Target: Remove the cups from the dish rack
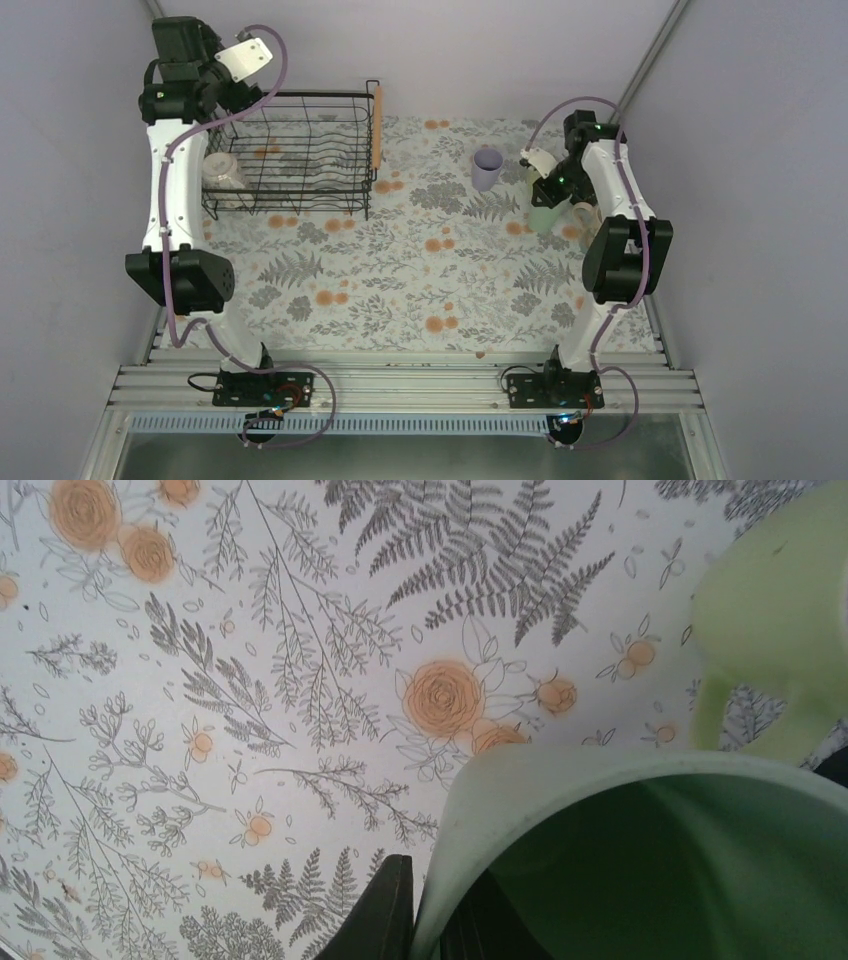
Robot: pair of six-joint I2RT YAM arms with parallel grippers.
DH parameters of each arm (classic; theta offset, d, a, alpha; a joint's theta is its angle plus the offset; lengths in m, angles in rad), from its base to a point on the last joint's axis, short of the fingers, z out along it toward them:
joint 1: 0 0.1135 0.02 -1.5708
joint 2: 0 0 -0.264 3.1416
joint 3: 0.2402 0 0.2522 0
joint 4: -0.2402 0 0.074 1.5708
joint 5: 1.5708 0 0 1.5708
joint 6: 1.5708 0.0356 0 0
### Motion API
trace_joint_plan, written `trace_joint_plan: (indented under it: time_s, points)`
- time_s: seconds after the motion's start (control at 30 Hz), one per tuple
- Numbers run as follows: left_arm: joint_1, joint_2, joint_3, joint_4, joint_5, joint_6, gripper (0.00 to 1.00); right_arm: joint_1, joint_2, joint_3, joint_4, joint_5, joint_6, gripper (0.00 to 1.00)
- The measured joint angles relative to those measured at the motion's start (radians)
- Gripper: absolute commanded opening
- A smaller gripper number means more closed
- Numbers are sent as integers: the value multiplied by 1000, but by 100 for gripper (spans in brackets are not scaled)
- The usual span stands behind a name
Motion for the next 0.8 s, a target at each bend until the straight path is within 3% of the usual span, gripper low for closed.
trace_joint_plan:
  time_s: [0.57,0.63,0.73,0.8]
  points:
    - [90,-1,-134,1,91,5,100,0,-92,-239,187,34,8,4]
    - [90,-3,-150,2,100,0,100,0,-95,-250,209,32,14,13]
    - [89,-4,-169,2,108,-2,100,0,-96,-264,229,26,22,42]
    - [90,-4,-177,0,108,-2,100,0,-100,-275,236,23,29,54]
